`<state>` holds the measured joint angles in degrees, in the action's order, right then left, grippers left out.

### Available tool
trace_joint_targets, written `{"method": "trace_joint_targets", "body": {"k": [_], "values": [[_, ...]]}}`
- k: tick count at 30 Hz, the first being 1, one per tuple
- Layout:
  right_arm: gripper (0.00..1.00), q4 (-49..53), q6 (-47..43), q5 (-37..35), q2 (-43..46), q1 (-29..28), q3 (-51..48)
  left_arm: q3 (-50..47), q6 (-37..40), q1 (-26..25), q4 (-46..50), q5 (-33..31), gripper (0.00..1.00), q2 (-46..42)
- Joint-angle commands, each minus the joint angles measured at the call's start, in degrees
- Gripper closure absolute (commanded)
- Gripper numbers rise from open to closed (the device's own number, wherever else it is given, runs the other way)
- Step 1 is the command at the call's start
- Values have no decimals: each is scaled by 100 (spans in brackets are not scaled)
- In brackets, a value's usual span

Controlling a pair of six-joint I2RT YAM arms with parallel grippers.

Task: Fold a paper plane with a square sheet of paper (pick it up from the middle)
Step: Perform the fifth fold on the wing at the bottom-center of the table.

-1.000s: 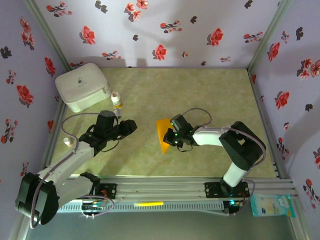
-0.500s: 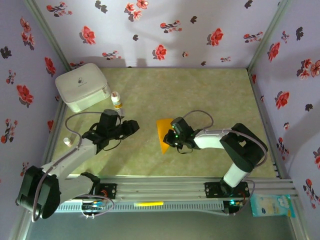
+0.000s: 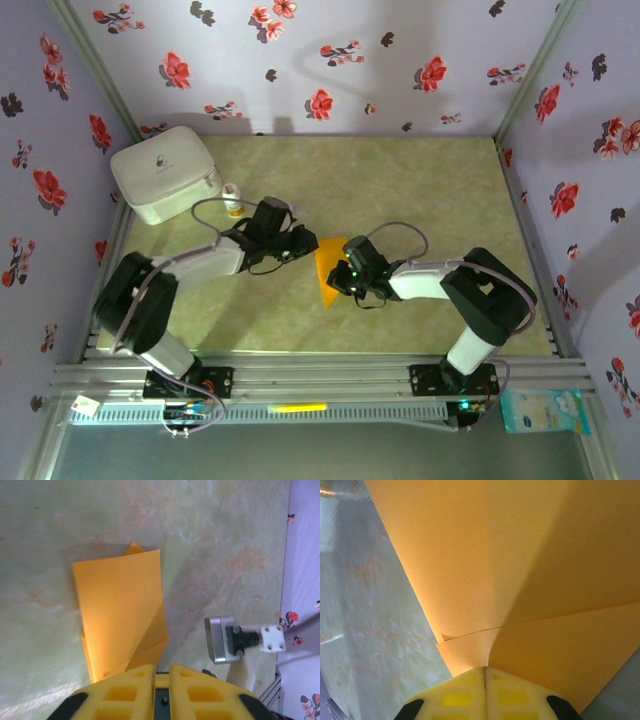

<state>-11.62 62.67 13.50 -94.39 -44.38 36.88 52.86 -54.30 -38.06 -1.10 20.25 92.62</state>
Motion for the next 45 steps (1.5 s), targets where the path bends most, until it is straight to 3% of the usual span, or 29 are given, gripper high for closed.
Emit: {"method": "trace_joint_targets", "body": {"k": [1, 13, 18, 22, 31, 45], "values": [[93, 523, 146, -70, -106, -70, -285, 304, -278, -54, -396, 244, 89, 534], [91, 302, 174, 42, 15, -70, -283, 251, -653, -149, -892, 237, 99, 1556], [83, 663, -100, -255, 596, -31, -190, -66, -571, -155, -904, 155, 100, 1582], [73, 1122, -220, -491, 1268, 375, -267, -375, -431, -158, -1109, 363, 100, 1524], [64, 1338, -508, 190, 1932, 1581, -533, -992, -209, -168, -1758, 877, 100, 1211], [66, 1004, -602, 1182, 1257, 1678, -447, -1011, 39, -166, -1835, 1138, 100, 1258]]}}
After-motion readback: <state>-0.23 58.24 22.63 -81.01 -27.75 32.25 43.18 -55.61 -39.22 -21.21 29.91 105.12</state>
